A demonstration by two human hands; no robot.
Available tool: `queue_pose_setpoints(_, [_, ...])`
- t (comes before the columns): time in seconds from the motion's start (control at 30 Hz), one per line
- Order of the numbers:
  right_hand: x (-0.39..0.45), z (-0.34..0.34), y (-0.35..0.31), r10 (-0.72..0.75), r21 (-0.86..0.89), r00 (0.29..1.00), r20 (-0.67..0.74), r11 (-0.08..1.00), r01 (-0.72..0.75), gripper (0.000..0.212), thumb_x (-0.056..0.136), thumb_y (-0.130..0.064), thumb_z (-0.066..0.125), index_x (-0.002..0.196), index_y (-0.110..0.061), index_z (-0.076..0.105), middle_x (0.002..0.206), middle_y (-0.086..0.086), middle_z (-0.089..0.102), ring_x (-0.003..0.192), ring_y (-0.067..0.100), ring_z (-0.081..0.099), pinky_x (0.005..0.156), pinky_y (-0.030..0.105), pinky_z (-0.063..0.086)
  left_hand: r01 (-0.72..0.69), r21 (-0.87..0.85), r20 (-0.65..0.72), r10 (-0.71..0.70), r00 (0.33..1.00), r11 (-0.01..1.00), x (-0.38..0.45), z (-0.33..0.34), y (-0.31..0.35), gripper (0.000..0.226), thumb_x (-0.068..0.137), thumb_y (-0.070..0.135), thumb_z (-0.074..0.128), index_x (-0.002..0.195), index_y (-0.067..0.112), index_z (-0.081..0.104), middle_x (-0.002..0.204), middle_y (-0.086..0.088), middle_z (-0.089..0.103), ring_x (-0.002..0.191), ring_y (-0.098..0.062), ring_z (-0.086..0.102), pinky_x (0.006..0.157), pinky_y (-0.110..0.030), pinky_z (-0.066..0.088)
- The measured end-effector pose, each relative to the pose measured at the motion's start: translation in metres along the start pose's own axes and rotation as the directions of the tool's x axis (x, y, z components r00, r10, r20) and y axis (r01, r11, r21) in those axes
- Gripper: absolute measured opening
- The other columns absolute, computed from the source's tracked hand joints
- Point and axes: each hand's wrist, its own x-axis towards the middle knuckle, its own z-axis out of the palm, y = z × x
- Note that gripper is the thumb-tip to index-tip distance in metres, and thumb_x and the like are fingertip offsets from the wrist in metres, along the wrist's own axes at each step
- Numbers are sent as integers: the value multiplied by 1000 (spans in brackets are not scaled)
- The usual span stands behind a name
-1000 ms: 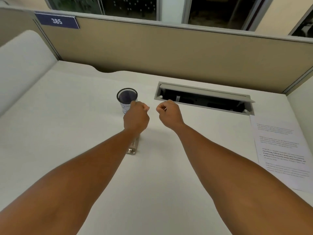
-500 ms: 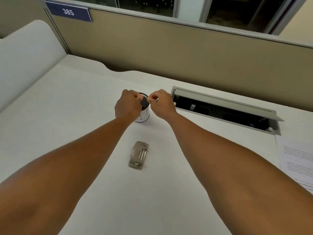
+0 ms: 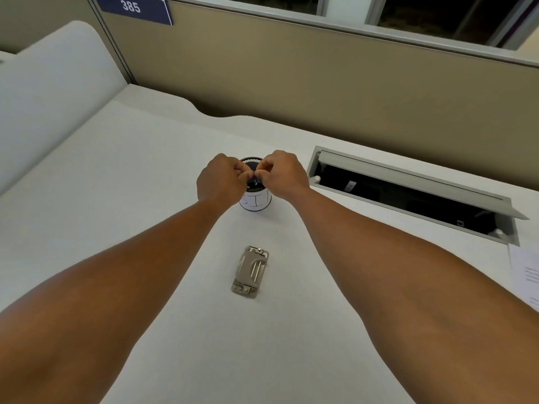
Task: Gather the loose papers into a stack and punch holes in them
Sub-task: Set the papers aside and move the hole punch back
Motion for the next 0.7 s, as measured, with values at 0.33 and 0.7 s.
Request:
queue_pose_setpoints(0.33, [-11,-1,-1,-12,60,1000,-3,998,12,18,88,-15,59,97,-16,74,104,5,67,92,22,60,70,27,43,32,-10,-13,-32,999,999,-8,-1,7,8,86,30,66,81,31,73,83,10,71,78,-15,66,63,-25,47])
queue_pose_setpoints(0.7, [-46,-17,2,28,182,998,-53,983,-18,25,92,-23,55,113,-17,67,116,0,69,98,23,63,88,38,52,-86,32,-124,89,988,996,-37,-8,30,23,92,29,64,112,22,72,114,-3,69,105,-23,62,70,-29,43])
